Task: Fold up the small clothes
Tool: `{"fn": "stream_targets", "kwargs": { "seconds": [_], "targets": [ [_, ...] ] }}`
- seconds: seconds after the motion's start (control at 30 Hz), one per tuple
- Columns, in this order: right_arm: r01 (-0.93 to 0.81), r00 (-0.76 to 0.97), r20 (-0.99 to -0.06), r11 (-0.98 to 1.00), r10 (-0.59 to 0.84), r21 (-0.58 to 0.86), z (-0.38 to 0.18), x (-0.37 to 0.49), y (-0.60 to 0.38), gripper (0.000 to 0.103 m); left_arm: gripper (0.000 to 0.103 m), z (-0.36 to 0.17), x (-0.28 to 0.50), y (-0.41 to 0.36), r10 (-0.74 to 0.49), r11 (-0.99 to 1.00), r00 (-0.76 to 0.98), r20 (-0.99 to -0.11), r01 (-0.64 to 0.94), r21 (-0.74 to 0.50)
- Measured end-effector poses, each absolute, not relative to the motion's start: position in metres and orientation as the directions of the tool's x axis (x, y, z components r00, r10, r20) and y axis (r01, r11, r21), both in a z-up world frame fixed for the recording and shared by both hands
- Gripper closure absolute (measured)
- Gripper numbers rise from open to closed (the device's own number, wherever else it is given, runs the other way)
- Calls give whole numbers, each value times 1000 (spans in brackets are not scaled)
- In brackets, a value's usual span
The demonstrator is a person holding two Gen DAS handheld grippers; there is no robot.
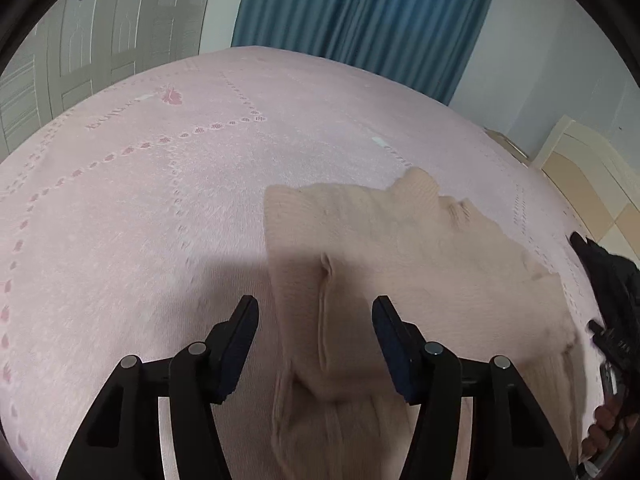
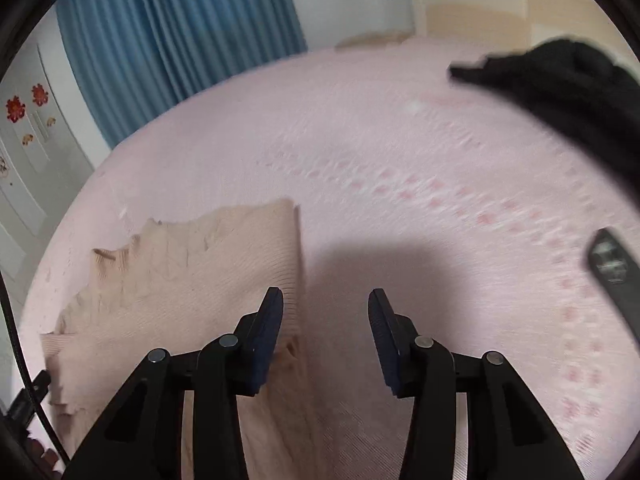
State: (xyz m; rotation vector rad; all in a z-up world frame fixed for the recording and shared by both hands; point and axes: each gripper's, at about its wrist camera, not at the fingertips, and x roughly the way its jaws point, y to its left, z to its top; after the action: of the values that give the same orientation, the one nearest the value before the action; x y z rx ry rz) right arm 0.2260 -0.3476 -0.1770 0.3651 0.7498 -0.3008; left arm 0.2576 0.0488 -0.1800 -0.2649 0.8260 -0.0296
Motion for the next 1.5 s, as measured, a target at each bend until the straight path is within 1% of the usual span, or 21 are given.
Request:
{"fn": "stream_targets", "kwargs": {
  "seconds": [0.1,0.2,0.3,0.33,0.4,0.47,0.57,0.67,0.7,0.77,0.87,1.0,1.1,1.17,1.23,1.27,1.3,1.33,1.37,1.43,1.5],
  "targets": [
    [362,762,-633,901,-138,239,-157,191,-341,58,47,-176,230,46,-140,970,684,-716,-53,-239],
    [328,797,-589,915,-136,233,-145,151,-335,58,47,-173,195,48,-191,962,674,-714,-15,-271],
    [294,764,-629,946,-146,138,-146,119,-328,58,47,-170,157,51,-196,965,671,-715,3,-261],
    [278,754,-645,950,-124,142,-150,109,-329,58,47,-169,144,52,-200,964,670,-715,6,-264],
    [244,727,-686,948,-39,205,-156,88,-333,58,47,-171,117,56,-215,960,657,-723,6,-280],
    [221,722,-691,940,22,260,-155,71,-335,58,47,-172,97,62,-236,950,644,-728,-4,-311],
    [180,701,-710,950,59,257,-158,52,-330,57,47,-181,73,68,-284,925,597,-751,-37,-379],
    [139,644,-760,963,91,232,-166,37,-319,57,47,-189,51,69,-326,899,571,-753,-60,-434],
    [139,616,-785,970,71,197,-169,33,-315,57,47,-190,46,68,-321,902,570,-756,-60,-428],
    [125,601,-797,978,58,166,-172,23,-310,57,47,-192,37,62,-305,915,569,-764,-48,-401],
    [108,604,-794,979,74,173,-174,9,-308,57,47,-192,37,51,-291,929,567,-771,-26,-369],
    [96,565,-816,973,120,209,-181,10,-308,57,47,-194,46,33,-220,960,564,-796,-20,-280],
    [90,468,-874,978,127,190,-197,26,-302,54,47,-194,49,19,-162,980,566,-808,0,-197],
    [81,480,-869,980,123,184,-195,30,-299,54,57,-194,51,11,-137,988,571,-809,22,-152],
    [59,468,-874,982,131,179,-197,35,-293,54,73,-193,51,8,-159,985,571,-805,42,-165],
    [56,457,-881,985,120,163,-199,38,-290,54,76,-193,52,9,-177,982,568,-804,47,-182],
    [53,458,-884,990,95,133,-199,40,-286,61,84,-193,51,11,-188,980,566,-802,48,-196],
    [42,462,-882,991,93,126,-198,40,-283,71,92,-192,52,15,-212,973,563,-798,44,-227],
    [9,465,-878,991,111,130,-198,39,-278,95,92,-192,51,20,-241,963,562,-791,35,-268],
    [-8,496,-860,991,120,133,-193,35,-278,95,94,-191,48,31,-265,948,576,-773,9,-318],
    [43,559,-817,978,144,202,-183,27,-299,96,94,-185,41,48,-274,933,611,-743,-19,-359]
  ]
}}
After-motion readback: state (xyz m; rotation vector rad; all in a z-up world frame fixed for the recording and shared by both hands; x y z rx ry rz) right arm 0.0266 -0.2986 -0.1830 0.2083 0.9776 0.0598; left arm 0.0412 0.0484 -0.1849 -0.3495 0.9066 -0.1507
